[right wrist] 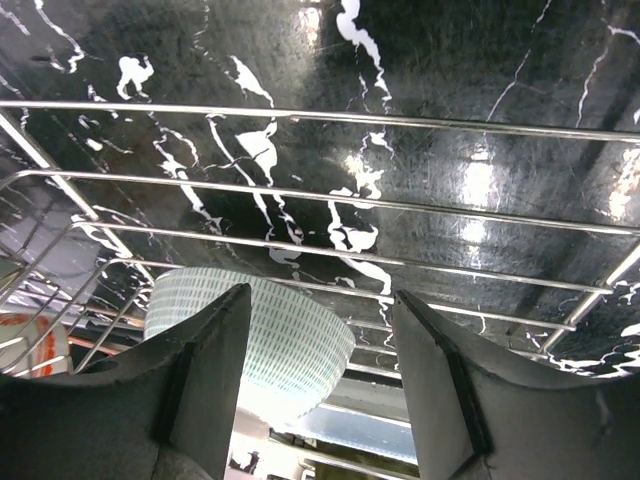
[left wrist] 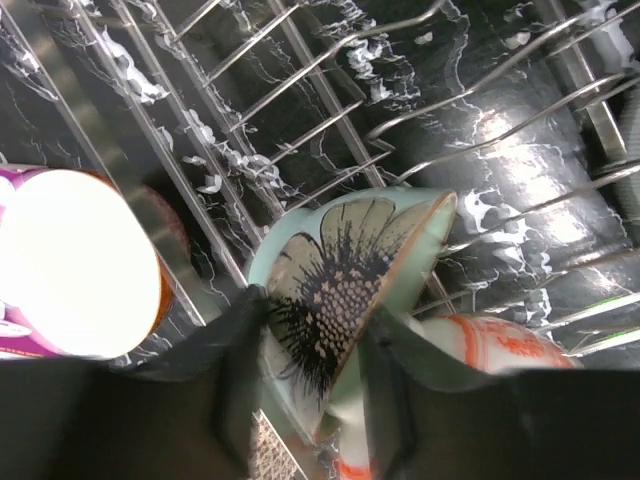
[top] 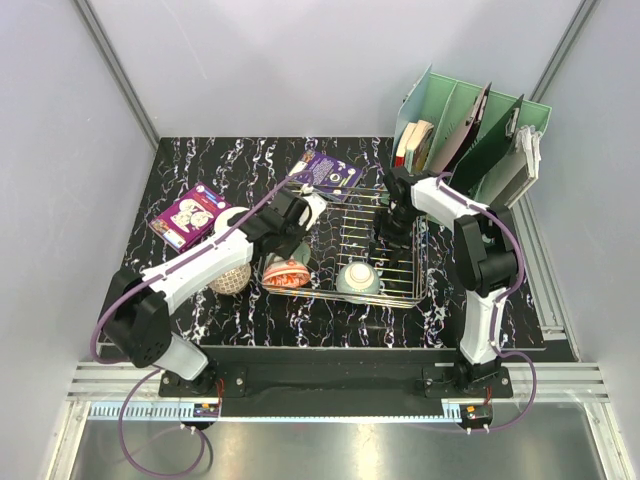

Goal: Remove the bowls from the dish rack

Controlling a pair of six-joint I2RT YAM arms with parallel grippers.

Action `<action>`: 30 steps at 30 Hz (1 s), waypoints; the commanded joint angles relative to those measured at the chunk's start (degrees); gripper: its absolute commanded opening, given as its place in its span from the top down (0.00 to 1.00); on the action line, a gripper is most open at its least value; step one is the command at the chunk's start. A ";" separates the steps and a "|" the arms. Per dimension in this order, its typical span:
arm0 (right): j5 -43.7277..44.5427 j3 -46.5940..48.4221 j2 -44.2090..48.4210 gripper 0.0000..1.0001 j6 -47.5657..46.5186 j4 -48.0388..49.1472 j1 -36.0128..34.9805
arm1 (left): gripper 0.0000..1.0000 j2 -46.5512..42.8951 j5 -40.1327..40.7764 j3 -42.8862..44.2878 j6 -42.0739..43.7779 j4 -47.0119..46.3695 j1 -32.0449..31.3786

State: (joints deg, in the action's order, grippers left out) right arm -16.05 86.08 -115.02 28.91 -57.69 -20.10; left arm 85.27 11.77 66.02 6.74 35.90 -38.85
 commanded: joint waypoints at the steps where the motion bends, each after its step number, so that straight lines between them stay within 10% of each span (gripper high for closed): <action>1: -0.82 -0.21 -0.82 0.35 -1.22 0.91 -0.38 | 0.73 0.86 0.80 1.92 -0.50 -1.10 0.09; 12: -1.61 -2.15 -1.17 0.45 -1.05 2.49 -0.38 | 1.00 1.65 8.26 4.20 -1.03 -2.24 -0.87; 19: -2.75 -2.67 -3.19 0.64 -2.10 2.15 -0.38 | 1.00 3.58 13.01 8.68 -0.59 -4.78 -1.93; 30: -2.49 -4.87 -4.24 0.67 -5.09 1.88 -0.47 | 1.00 3.67 21.18 11.24 0.99 -10.76 -9.83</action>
State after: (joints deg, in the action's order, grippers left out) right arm -18.11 83.00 -117.91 25.98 -56.23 -20.03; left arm 90.83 30.11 70.17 13.56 40.97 -45.78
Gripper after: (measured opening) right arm 0.346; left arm 0.138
